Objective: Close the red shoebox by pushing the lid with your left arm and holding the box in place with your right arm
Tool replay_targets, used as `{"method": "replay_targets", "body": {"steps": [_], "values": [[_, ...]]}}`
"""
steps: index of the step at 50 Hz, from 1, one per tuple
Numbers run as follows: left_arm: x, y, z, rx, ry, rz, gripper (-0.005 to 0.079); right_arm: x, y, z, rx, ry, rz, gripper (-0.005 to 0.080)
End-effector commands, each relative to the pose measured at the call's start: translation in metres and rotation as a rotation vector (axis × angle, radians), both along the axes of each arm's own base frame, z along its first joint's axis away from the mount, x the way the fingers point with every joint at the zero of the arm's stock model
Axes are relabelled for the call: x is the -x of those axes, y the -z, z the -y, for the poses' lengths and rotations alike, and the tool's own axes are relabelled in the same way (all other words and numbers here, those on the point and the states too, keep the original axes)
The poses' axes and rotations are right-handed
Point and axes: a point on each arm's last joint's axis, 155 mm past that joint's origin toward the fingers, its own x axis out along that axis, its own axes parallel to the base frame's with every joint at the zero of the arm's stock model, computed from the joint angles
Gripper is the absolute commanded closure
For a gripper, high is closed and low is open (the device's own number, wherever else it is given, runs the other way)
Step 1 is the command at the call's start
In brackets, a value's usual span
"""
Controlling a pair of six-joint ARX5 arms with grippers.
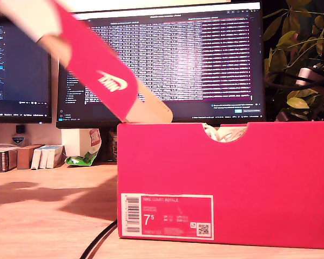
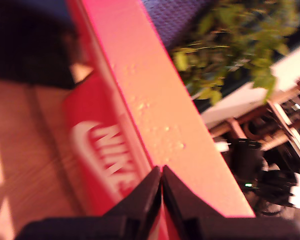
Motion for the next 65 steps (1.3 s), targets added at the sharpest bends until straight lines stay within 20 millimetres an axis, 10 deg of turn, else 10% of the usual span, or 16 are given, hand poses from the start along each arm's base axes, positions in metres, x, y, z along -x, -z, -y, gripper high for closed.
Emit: {"method": "replay_targets", "body": {"steps": [1,31,50,59,65], "values": [[0.008,0.021,0.019,0.013,0.05,-0.092,0.0762,0.001,-0.007,-0.022,-0.036,-0.074,0.022,0.0764],[0.049,-0.037,0.108,0.128,0.247,0.087,0.0761,-0.015,-0.012,0.007,0.003,-0.016,0.072,0.0765],[0.014,-0.04,0.059,-0.121,-0.056,0.278,0.0762,-0.018,0.01,0.126,0.387,0.235,0.009,0.0765],[0.014,-0.042,0.029,-0.297,-0.171,0.412,0.0761,-0.015,0.004,0.14,0.394,0.267,0.006,0.0764],[0.021,-0.043,0.013,-0.345,-0.216,0.43,0.0762,-0.016,-0.011,0.115,0.276,0.226,0.041,0.0765]]}}
